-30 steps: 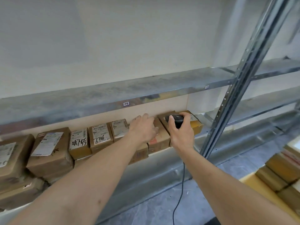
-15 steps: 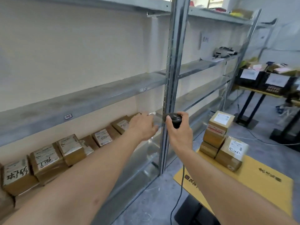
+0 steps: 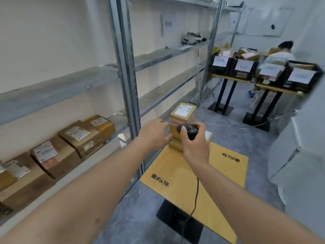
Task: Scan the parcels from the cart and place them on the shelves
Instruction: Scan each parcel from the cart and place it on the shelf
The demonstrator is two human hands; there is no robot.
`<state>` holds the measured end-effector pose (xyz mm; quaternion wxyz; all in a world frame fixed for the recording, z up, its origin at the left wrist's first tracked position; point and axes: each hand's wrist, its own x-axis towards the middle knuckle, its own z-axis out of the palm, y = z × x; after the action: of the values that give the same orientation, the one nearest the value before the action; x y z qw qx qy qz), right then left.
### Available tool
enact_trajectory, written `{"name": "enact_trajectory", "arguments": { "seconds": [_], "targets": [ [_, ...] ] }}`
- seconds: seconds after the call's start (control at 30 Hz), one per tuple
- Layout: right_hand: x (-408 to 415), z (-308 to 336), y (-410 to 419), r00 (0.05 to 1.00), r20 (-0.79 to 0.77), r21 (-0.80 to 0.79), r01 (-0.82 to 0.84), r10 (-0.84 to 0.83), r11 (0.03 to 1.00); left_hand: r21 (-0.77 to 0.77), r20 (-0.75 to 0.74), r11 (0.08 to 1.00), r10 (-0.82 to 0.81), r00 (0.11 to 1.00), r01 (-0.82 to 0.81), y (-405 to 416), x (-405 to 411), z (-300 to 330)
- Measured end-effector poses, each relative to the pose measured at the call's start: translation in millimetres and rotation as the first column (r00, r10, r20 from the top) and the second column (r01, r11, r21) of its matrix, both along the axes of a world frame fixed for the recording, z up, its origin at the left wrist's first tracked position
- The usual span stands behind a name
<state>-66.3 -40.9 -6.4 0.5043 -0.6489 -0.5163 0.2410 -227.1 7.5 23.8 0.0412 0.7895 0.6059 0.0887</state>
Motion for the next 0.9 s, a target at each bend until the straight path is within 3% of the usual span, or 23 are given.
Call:
{"name": "enact_trajectory", "arguments": {
  "seconds": [0.37, 0.9],
  "targets": [
    [103.5, -45.5, 34.7, 0.976, 0.001, -0.145, 0.215, -0.217, 0.966, -0.125, 0.018, 0.979, -0.157, 0.987, 0.158, 65.1, 118.2, -54.0],
    [158.4, -127.4, 170.1, 0.896, 0.009, -0.366, 0.416, -0.444, 0.832, -0.305, 0.027, 0.905, -0.304, 0.952, 0.298, 225.0, 200.4, -169.8]
  ]
}}
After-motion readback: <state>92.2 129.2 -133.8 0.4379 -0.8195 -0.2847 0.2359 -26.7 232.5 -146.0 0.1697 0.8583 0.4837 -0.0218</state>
